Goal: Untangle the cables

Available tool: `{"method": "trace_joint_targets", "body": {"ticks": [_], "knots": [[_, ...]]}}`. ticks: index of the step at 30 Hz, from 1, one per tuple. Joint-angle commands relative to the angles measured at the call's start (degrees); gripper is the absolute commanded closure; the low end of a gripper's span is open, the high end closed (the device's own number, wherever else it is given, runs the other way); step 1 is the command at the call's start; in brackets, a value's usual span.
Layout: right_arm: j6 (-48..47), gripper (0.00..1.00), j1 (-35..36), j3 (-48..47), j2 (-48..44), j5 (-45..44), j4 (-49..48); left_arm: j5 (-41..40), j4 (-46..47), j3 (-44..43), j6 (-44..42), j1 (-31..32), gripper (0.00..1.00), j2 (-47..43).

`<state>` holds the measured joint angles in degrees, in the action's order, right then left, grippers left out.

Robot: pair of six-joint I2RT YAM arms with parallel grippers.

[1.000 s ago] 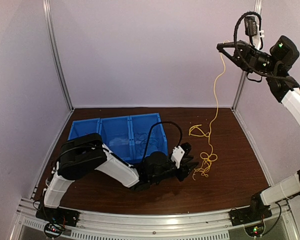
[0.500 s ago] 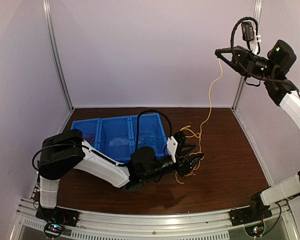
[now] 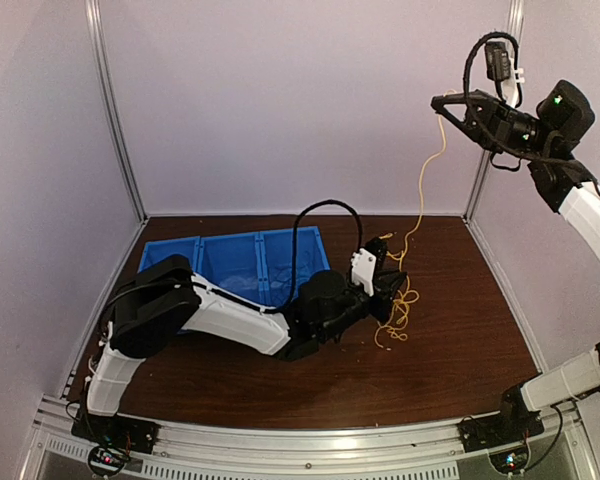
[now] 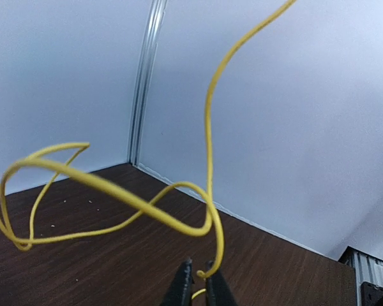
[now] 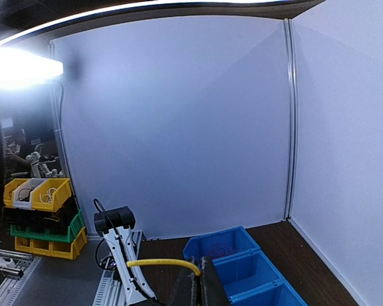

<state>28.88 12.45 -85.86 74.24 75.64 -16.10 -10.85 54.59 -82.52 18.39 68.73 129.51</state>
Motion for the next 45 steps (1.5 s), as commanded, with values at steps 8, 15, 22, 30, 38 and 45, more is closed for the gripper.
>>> {"method": "trace_joint_targets", "body": {"ticks": [8,15,22,30,38,45], "knots": [[10.49,1.0,-7.49,-10.45,3.33,2.7,-11.6,6.85,10.36,10.88,-3.37,-0.26,1.0,-1.0],[21.73,1.0,-16.61,-23.97,8.09,1.99,-22.15,3.92,9.66,30.57,-1.81,-0.31,1.0,-9.18],[23.32,1.0,-18.74,-24.62,9.49,-0.22,-24.63,0.09,4.89,45.99,2.96,-0.26,1.0,-19.65],[22.22,1.0,-28.34,-35.03,13.17,-4.89,-23.45,-3.32,-10.34,53.97,1.19,-0.26,1.0,-36.89],[24.41,1.0,-37.01,-33.73,13.79,-9.73,-25.09,-5.55,-15.19,61.87,3.35,-0.26,1.0,-45.36],[21.52,1.0,-37.69,-30.48,12.82,-10.64,-23.68,-6.89,-17.15,63.96,3.46,-0.26,1.0,-47.42]]}}
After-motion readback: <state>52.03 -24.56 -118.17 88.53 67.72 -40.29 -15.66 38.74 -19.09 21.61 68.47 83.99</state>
